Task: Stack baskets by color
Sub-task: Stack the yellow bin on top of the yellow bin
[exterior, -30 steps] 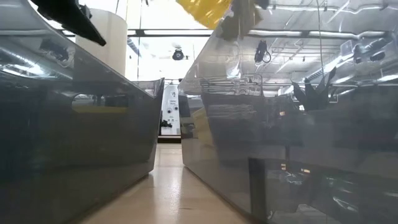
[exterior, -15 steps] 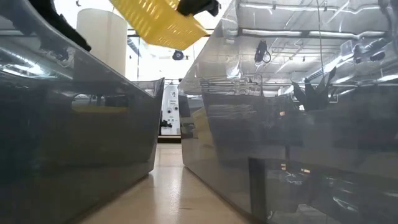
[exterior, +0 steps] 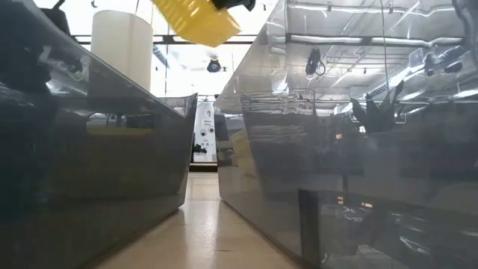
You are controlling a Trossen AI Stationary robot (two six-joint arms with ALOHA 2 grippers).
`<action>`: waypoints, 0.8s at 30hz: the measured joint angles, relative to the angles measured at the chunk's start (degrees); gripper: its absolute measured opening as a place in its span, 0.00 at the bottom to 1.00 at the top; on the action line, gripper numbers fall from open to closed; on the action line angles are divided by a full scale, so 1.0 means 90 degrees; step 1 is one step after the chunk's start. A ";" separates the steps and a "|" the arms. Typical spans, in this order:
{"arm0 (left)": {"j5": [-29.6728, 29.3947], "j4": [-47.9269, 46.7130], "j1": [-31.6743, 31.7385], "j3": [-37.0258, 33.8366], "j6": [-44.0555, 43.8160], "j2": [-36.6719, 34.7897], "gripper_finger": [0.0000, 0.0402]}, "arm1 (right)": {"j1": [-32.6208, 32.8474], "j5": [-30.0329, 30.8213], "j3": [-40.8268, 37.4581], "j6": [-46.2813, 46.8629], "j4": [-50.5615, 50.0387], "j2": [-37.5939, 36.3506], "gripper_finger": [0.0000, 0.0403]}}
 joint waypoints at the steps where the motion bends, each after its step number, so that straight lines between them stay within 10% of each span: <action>1: 0.0141 -0.0082 0.0034 0.0000 -0.0096 0.0002 0.29 | -0.0021 -0.0001 0.0000 -0.0030 -0.0021 -0.0050 0.03; 11: 0.1266 -0.0818 0.0377 0.0199 -0.0392 0.0275 0.29 | -0.0235 0.0012 -0.0002 -0.0111 -0.0524 -0.0277 0.03; 24: 0.0445 -0.0481 0.1765 0.0189 0.0876 0.2237 0.29 | 0.0033 -0.0010 -0.0116 -0.0150 -0.0410 -0.0267 0.03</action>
